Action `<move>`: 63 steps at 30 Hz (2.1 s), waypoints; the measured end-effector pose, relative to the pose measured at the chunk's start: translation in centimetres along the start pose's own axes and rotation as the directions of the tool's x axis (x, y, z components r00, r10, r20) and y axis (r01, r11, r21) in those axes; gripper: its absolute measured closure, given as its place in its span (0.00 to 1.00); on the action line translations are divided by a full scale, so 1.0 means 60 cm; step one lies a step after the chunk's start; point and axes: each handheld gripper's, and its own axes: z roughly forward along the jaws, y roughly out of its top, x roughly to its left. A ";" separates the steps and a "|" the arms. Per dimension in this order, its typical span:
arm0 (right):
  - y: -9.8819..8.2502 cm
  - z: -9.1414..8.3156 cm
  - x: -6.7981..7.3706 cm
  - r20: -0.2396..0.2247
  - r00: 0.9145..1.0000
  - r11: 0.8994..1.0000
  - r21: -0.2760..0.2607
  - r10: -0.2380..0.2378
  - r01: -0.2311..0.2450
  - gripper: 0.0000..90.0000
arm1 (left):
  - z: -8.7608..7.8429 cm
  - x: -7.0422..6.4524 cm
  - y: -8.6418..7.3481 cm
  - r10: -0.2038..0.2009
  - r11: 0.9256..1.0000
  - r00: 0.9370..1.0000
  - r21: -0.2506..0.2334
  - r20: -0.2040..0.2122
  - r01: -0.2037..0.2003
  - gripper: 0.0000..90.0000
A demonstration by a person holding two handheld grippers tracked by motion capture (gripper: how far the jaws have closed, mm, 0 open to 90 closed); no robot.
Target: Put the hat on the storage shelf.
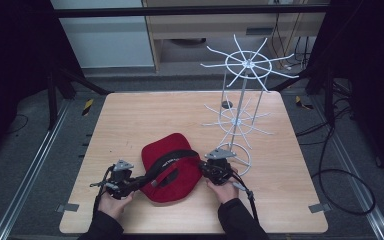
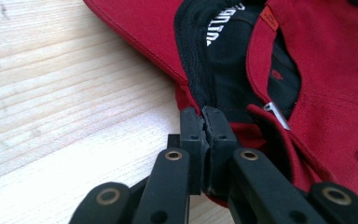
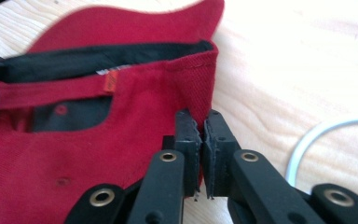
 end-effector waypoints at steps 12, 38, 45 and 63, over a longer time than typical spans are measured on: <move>0.059 -0.053 0.053 -0.063 0.989 0.978 -0.170 -0.131 0.119 0.97 | 0.026 -0.012 0.003 -0.012 1.000 0.998 -0.011 0.054 0.013 0.96; 0.071 -0.064 0.060 -0.075 0.977 0.968 -0.169 -0.198 0.183 0.97 | -0.002 -0.041 0.081 0.169 0.957 0.973 -0.262 0.156 -0.125 0.42; 0.076 -0.065 0.060 -0.089 0.975 0.968 -0.167 -0.205 0.188 0.97 | 0.028 -0.061 0.098 0.218 0.959 0.954 -0.227 0.207 -0.170 0.46; 0.076 -0.071 0.053 -0.101 0.982 0.977 -0.155 -0.161 0.144 0.79 | -0.009 -0.078 0.098 0.152 0.973 0.955 -0.210 0.254 -0.099 0.93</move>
